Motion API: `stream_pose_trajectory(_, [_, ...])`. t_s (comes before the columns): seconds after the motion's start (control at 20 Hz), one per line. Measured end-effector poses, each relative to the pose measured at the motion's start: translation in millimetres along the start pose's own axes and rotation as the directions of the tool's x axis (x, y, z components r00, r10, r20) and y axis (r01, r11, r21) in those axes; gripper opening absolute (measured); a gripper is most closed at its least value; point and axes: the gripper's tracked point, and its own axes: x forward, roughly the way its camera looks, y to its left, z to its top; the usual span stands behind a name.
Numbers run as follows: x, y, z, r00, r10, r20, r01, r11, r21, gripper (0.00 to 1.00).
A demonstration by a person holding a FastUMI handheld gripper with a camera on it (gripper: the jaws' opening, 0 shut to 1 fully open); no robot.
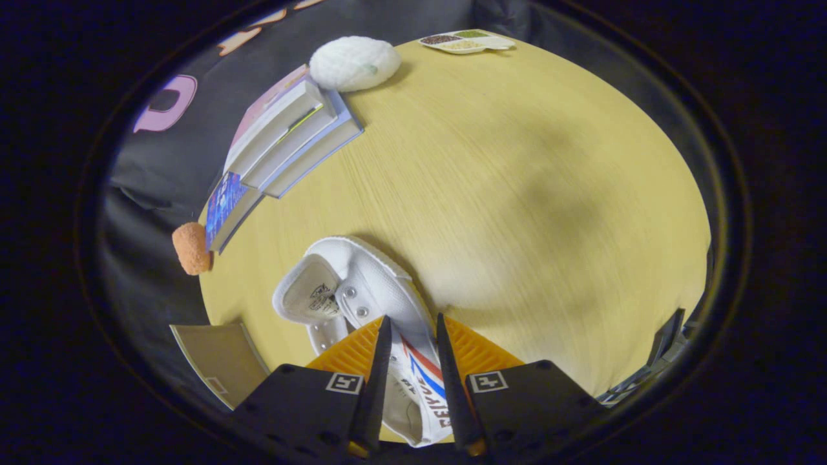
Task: Open the storage box then place both shoes into the box .Put the left shoe in first, then the right shoe, with the right side of both shoes facing outward in a uniform manner.
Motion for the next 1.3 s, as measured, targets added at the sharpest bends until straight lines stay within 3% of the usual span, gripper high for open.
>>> stream_pose_trajectory(0.2, [1.9,2.9,-0.8,0.998,0.066,0.006,-0.066,0.997,-0.04,0.46])
stream_pose_trajectory(0.45, [5.0,2.0,-2.5,0.994,0.106,0.005,-0.106,0.994,0.025,0.39])
stream_pose_trajectory(0.6, [-2.2,2.4,-3.0,0.995,0.088,0.053,-0.088,0.996,-0.013,0.08])
stream_pose_trajectory(0.7, [-3.9,4.6,-4.7,0.993,0.105,0.052,-0.105,0.994,0.004,0.08])
stream_pose_trajectory(1.0, [-25.8,54.2,-29.4,0.961,0.276,0.028,-0.277,0.953,0.122,0.07])
stream_pose_trajectory(1.05, [-27.0,63.8,-30.1,0.955,0.295,0.031,-0.297,0.945,0.141,0.03])
stream_pose_trajectory(1.3, [-27.7,90.7,-46.8,0.944,0.33,0.004,-0.326,0.933,0.15,0.03])
